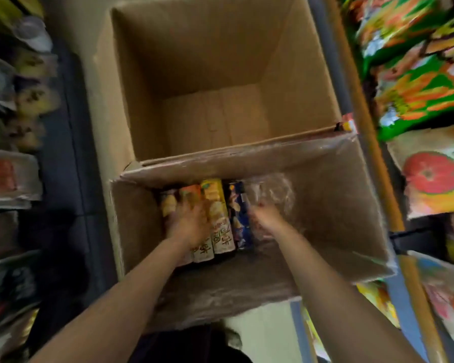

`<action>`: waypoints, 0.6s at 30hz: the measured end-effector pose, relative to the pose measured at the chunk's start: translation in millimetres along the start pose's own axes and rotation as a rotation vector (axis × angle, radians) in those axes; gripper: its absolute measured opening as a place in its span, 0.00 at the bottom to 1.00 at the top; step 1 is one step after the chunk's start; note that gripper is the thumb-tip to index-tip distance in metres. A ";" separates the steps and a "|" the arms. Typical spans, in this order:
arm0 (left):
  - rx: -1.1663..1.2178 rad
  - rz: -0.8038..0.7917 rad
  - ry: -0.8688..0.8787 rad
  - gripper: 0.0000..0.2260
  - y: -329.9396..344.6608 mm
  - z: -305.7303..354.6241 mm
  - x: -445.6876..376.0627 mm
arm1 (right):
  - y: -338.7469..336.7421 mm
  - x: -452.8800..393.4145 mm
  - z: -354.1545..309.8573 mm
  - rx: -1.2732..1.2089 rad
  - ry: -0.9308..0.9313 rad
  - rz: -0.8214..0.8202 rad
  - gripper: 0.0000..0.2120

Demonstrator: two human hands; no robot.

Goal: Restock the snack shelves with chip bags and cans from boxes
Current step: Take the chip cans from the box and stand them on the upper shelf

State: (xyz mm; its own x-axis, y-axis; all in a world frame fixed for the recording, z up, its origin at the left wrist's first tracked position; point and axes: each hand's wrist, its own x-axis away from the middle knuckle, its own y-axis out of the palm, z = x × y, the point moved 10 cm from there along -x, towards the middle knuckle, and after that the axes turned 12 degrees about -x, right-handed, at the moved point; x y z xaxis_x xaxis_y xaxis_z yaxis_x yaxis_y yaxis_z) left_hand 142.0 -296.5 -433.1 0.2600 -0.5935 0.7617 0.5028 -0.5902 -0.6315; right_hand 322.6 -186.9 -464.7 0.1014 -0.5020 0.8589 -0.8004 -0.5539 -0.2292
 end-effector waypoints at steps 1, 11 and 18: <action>-0.023 -0.015 -0.015 0.34 8.4 -7.8 -7.9 | 10.1 -20.4 5.2 0.012 0.033 -0.003 0.10; -0.114 -0.045 -0.051 0.32 37.6 -13.5 -33.8 | 51.6 -94.8 67.8 0.090 0.152 -0.010 0.27; -0.074 -0.065 -0.049 0.33 30.9 -15.0 -26.5 | 34.4 -54.8 51.2 0.021 0.236 -0.159 0.14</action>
State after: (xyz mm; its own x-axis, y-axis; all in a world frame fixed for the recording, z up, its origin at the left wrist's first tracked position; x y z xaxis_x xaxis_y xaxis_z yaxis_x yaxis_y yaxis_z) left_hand 138.3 -307.2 -475.0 0.2699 -0.5261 0.8065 0.4578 -0.6667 -0.5881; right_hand 319.8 -212.4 -543.1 0.0825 -0.2407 0.9671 -0.7730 -0.6279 -0.0904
